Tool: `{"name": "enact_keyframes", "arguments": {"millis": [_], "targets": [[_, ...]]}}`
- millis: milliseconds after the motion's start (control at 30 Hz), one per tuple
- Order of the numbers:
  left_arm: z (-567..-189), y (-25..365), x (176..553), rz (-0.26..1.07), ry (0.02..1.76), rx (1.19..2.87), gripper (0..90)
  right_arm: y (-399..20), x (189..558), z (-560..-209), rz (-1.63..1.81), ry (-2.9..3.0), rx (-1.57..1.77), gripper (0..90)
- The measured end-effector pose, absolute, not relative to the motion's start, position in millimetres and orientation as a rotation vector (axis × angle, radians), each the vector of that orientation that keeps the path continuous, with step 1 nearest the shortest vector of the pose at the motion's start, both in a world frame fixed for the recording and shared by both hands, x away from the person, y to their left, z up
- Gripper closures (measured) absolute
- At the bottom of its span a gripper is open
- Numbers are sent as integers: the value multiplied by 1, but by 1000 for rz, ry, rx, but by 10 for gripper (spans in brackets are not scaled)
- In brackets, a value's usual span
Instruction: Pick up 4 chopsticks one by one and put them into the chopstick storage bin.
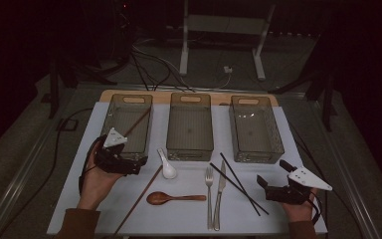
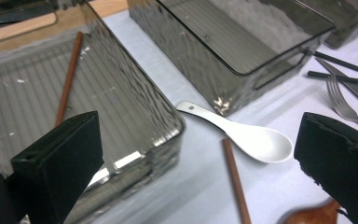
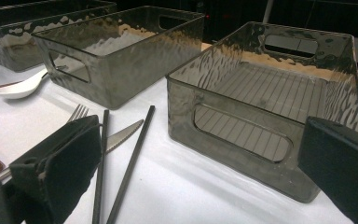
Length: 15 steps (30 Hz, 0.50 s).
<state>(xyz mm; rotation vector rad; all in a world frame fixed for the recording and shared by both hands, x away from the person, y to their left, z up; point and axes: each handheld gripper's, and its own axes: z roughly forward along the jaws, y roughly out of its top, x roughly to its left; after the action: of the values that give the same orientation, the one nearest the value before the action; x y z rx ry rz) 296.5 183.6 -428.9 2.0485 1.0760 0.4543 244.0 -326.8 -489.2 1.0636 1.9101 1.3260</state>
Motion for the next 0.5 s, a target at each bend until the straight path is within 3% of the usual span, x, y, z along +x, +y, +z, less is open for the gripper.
{"name": "enact_keyframes", "arguments": {"millis": [500], "targets": [[-458,172,282,399,1083,2130,47,-327,244,-489,1326,1907,1064,0]]}}
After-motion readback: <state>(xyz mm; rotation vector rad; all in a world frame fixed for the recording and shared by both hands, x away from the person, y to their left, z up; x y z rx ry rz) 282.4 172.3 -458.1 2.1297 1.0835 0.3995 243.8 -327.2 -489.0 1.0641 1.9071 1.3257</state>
